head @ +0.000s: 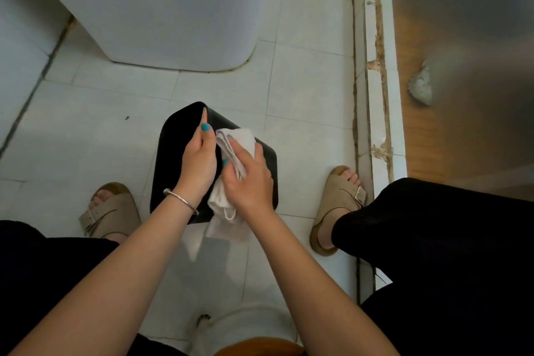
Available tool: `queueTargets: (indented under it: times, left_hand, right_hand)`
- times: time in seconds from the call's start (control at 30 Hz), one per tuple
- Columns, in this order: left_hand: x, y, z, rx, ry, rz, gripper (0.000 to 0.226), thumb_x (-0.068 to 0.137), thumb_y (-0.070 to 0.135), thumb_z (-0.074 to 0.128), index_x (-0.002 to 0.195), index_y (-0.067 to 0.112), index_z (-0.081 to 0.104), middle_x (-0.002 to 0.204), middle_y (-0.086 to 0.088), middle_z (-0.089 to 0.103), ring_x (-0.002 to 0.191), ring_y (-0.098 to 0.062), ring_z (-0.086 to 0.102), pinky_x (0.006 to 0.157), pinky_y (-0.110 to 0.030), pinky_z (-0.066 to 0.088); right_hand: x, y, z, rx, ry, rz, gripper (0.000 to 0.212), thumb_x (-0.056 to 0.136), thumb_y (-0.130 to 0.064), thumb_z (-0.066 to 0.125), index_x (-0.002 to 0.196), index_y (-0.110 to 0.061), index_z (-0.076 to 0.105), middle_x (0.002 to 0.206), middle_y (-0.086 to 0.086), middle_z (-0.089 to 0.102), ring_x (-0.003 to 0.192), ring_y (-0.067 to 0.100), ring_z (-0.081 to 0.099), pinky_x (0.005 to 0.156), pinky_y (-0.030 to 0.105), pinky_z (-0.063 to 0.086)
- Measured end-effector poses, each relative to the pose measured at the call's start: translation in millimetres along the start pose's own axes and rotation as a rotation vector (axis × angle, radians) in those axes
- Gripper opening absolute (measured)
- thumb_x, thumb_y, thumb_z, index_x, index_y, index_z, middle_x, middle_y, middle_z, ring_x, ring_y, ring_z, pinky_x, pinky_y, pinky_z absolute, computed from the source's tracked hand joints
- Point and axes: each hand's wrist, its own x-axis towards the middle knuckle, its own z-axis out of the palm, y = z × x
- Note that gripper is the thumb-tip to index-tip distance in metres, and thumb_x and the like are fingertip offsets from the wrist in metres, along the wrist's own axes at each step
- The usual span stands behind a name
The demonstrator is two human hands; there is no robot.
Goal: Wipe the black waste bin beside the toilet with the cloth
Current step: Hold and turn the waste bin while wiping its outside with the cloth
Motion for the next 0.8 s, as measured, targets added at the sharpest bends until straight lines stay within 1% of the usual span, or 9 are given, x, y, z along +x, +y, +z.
queueTargets:
  times: [0.07,0.13,0.23,0.4,0.47,0.53,0.6,0.73,0.8]
  left_hand:
    - [0.2,1.0,-1.3,-0.009,0.008,-0.025,0.043,0.102,0.044,0.026,0.145,0.041,0.028,0.119,0.017,0.047,0.093,0.015,0.048,0.065,0.007,0.034]
    - [1.1,-0.3,-2.8,0.006,0.026,-0.031,0.043,0.102,0.045,0.025,0.145,0.042,0.028,0.113,0.018,0.050,0.084,0.017,0.049,0.062,0.005,0.035]
    - [1.7,-4.4,-5.8,-0.003,0.048,-0.038,0.042,0.102,0.045,0.026,0.144,0.042,0.029,0.111,0.019,0.051,0.083,0.019,0.050,0.063,0.004,0.037]
    - [0.8,-5.1,-11.4,-0.064,0.038,-0.038,0.043,0.102,0.041,0.031,0.143,0.031,0.038,0.116,0.020,0.057,0.101,0.011,0.054,0.072,0.001,0.042]
    - [1.0,-5.6,-12.9,-0.038,0.021,-0.020,0.043,0.102,0.037,0.032,0.145,0.030,0.035,0.111,0.027,0.053,0.092,0.023,0.052,0.070,0.002,0.040]
    - [3.8,-6.7,-14.6,0.030,0.022,-0.002,0.044,0.103,0.031,0.034,0.146,0.029,0.032,0.094,0.033,0.052,0.077,0.029,0.049,0.066,0.004,0.037]
    - [5.7,-8.1,-15.8,0.090,0.026,0.011,0.044,0.102,0.030,0.035,0.147,0.029,0.031,0.075,0.033,0.053,0.065,0.027,0.047,0.062,0.005,0.034]
    - [7.7,-12.2,-18.2,0.111,0.052,0.035,0.045,0.102,0.029,0.035,0.147,0.029,0.030,0.059,0.024,0.051,0.050,0.011,0.045,0.054,-0.001,0.034]
    - [7.6,-13.4,-18.9,0.113,0.045,0.029,0.046,0.102,0.030,0.034,0.147,0.031,0.028,0.050,0.022,0.049,0.044,0.004,0.039,0.047,-0.005,0.033]
  right_hand:
    - [1.5,-13.0,2.9,0.070,-0.033,-0.071,0.048,0.087,-0.033,0.048,0.132,-0.050,0.049,0.132,-0.009,0.043,0.105,0.011,0.054,0.086,0.026,0.047]
    - [4.4,-16.7,3.0,0.104,-0.074,-0.100,0.047,0.089,-0.028,0.051,0.133,-0.047,0.051,0.130,-0.006,0.044,0.105,0.013,0.055,0.088,0.032,0.050]
    - [8.0,-15.6,5.6,0.081,-0.117,-0.099,0.046,0.092,-0.028,0.051,0.134,-0.046,0.050,0.132,-0.003,0.042,0.105,0.015,0.055,0.088,0.038,0.051]
    - [34.7,-16.5,8.7,-0.063,-0.157,-0.097,0.046,0.091,-0.036,0.045,0.135,-0.050,0.046,0.145,-0.002,0.033,0.107,0.019,0.055,0.083,0.036,0.051]
    - [52.2,-16.2,7.7,-0.084,-0.163,-0.084,0.045,0.093,-0.037,0.044,0.136,-0.049,0.046,0.145,-0.003,0.035,0.110,0.018,0.054,0.083,0.033,0.049]
    - [65.9,-14.5,7.6,-0.086,-0.158,-0.084,0.043,0.095,-0.036,0.045,0.136,-0.049,0.046,0.142,-0.003,0.038,0.113,0.017,0.052,0.081,0.028,0.044]
    - [71.7,-8.8,6.8,-0.087,-0.163,-0.104,0.043,0.095,-0.034,0.045,0.135,-0.049,0.047,0.143,-0.003,0.039,0.116,0.017,0.050,0.081,0.025,0.040]
    - [79.0,11.3,5.3,-0.081,-0.144,-0.112,0.043,0.094,-0.032,0.044,0.134,-0.047,0.049,0.140,-0.005,0.042,0.116,0.014,0.049,0.077,0.017,0.037]
    - [85.8,24.7,2.7,-0.092,-0.123,-0.052,0.042,0.095,-0.029,0.045,0.134,-0.045,0.051,0.140,-0.002,0.043,0.120,0.017,0.048,0.086,0.020,0.037]
